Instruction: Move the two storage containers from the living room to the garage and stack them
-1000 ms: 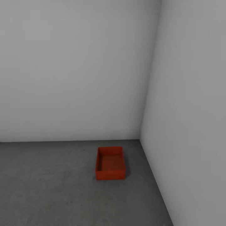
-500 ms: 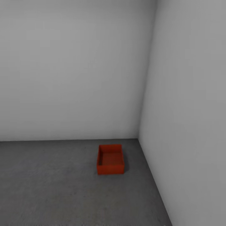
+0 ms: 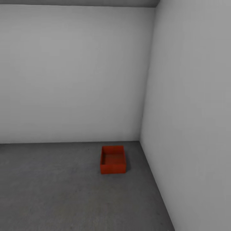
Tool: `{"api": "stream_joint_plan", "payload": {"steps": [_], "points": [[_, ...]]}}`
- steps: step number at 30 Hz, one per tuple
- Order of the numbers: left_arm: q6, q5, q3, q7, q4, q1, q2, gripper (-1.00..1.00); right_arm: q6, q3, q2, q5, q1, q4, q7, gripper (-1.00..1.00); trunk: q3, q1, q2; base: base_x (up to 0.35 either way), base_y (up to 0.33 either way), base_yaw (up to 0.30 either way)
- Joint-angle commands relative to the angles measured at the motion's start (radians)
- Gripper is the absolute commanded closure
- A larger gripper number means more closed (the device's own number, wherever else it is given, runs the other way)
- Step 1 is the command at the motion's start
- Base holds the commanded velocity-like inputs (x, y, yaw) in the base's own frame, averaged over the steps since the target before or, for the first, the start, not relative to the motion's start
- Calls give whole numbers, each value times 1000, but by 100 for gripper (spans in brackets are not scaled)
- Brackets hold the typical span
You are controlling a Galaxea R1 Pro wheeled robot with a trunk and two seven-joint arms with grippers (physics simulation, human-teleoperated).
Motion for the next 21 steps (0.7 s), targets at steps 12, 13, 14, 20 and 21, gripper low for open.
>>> {"api": "stream_joint_plan", "payload": {"steps": [12, 13, 14, 20, 21], "points": [[-8, 6, 3, -2, 5, -2, -1, -100, -3, 3, 0, 4, -1, 1, 0, -100, 55, -47, 83, -337, 0, 0], [-8, 6, 3, -2, 5, -2, -1, -100, -4, 3, 0, 4, -1, 1, 0, -100, 59, -50, 90, -337, 0, 0], [-8, 6, 3, -2, 5, -2, -1, -100, -3, 3, 0, 4, -1, 1, 0, -100, 63, -54, 97, -337, 0, 0], [-8, 6, 3, -2, 5, -2, -2, -100, -3, 3, 0, 4, -1, 1, 0, -100, 83, -77, 139, -338, 0, 0], [-8, 6, 3, -2, 5, -2, -2, -100, -3, 4, 0, 4, -1, 1, 0, -100, 87, -81, 146, -338, 0, 0]]}}
